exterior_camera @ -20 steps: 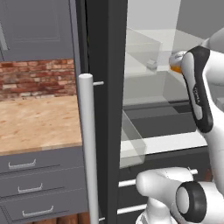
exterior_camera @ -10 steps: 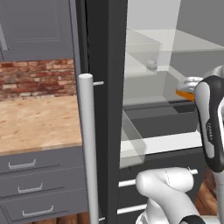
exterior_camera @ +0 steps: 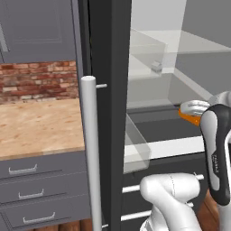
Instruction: Pick the cheese from the fridge and the cheese grater from the cabinet and place them next to the salad bowl.
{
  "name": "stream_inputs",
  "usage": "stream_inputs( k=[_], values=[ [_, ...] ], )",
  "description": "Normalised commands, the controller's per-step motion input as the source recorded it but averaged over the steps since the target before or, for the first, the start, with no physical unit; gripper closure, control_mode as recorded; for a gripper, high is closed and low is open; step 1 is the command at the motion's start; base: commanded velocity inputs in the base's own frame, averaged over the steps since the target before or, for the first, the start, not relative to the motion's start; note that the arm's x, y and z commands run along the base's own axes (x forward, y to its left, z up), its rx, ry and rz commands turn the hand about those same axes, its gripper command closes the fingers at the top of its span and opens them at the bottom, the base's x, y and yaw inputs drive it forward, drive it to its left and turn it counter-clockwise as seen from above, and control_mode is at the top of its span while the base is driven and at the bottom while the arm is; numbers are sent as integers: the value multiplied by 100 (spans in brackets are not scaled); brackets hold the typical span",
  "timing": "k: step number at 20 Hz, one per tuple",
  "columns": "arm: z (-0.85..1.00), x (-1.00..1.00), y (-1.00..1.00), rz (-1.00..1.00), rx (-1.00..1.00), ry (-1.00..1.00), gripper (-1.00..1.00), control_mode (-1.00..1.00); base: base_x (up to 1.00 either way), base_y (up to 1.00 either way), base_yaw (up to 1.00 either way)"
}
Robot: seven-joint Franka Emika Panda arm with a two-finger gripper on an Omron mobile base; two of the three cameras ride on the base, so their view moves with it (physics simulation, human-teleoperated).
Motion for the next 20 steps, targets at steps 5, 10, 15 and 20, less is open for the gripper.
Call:
stream_inputs(
  k=[5, 10, 15, 20],
  values=[
    [-25, -12, 17, -8, 2, 1, 100, -100, 0, 0, 0],
    [-20, -7, 18, -9, 0, 1, 100, -100, 0, 0, 0],
    [-4, 0, 4, -2, 1, 2, 100, -100, 0, 0, 0],
    [0, 0, 0, 0, 0, 0, 100, -100, 0, 0, 0]
  ],
)
